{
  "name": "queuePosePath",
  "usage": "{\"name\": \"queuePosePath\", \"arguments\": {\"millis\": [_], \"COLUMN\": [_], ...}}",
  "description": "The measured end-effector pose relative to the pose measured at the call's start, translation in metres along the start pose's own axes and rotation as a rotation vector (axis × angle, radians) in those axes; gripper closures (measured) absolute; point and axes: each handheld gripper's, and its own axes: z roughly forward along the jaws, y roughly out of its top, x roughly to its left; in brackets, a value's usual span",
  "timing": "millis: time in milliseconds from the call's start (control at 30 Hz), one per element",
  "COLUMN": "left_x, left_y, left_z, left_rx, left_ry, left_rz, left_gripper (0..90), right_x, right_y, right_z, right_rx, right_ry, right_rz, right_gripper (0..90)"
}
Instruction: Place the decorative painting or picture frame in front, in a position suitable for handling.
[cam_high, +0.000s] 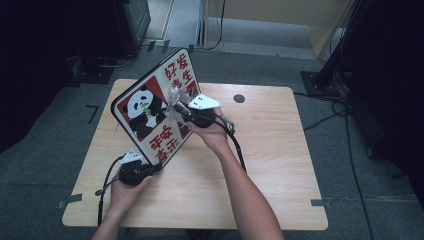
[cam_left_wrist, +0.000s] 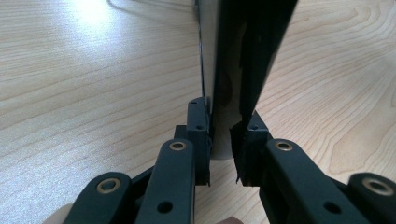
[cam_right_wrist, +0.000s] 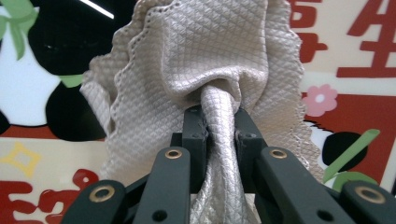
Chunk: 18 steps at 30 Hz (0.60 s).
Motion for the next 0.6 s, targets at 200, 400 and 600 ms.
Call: {"name": "queuePosePath", "arguments": {"millis": [200,400,600], "left_x": [0.000,0.001,0.000], "left_y": [0.000,0.000,0.000], "left_z": [0.000,0.000,0.000], "left_rx": [0.000,0.001,-0.001], "left_ry": [-0.003,-0.005,-0.005], "left_rz": [0.000,0.000,-0.001], "left_gripper": [79.7,79.7,79.8], "right_x": [-0.019,-0.041,-0.041], "right_y": [-0.004,-0.011,-0.016], "right_z": [0.003,0.008,0.008], "right_rx": [-0.007,0.005,0.018], "right_ry": [-0.066,-0.213,-0.214], "right_rz": [0.061,0.125,0.143], "right_gripper": [80.2,79.7,78.7]}}
